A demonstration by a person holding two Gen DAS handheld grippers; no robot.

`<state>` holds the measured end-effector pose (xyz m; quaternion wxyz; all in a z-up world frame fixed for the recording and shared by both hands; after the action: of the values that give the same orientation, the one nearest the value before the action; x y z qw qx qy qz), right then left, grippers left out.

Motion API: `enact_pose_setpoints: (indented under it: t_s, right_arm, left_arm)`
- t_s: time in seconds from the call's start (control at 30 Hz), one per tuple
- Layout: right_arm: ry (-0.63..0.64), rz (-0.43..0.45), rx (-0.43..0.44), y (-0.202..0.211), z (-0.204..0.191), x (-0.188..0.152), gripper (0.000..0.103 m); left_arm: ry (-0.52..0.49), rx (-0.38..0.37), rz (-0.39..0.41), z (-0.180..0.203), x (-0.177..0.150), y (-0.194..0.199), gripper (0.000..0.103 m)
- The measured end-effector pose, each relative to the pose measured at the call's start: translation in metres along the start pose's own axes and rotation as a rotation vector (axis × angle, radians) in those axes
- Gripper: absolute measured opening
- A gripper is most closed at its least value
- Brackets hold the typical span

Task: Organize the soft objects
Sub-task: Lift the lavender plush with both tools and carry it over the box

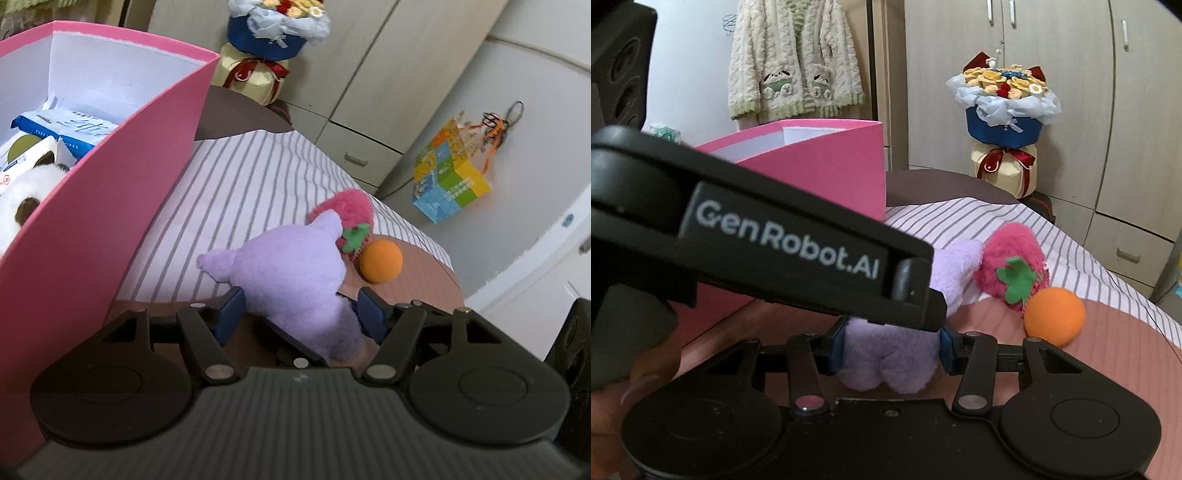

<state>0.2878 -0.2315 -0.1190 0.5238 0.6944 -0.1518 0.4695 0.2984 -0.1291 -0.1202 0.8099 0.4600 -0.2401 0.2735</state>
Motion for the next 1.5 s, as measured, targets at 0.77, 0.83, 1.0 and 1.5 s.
enact_pose_setpoints:
  t_s: [0.77,0.83,1.0,1.5]
  right_arm:
    - [-0.287,0.022,0.023,0.048,0.01,-0.037,0.053]
    - [-0.314,0.025,0.036,0.052,0.01,-0.039,0.053]
    - [-0.323,0.035,0.023,0.064,0.0,-0.041,0.053]
    - [-0.272,0.006,-0.03,0.112,-0.053,-0.032,0.053]
  left_arm:
    - [-0.11,-0.057,-0.001,0.018,-0.031,0.022,0.051]
    - [-0.114,-0.062,-0.004,0.02,-0.031,0.028,0.051]
    - [-0.156,-0.053,-0.007,0.025,-0.037,0.043,0.051]
    - [-0.274,-0.139,-0.039,0.022,-0.049,0.116,0.05]
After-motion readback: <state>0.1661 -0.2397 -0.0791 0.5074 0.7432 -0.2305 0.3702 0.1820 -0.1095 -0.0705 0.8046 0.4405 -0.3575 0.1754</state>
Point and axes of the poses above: each gripper's, at about its wrist camera, not at the fingertips, and y roughly against the way its jaws point, z to its right, x to its top, the point moved 4 cm from there along -y, roughly the way its jaws point, and after that the axes turned 5 degrees about -x, right-handed, at the moved point
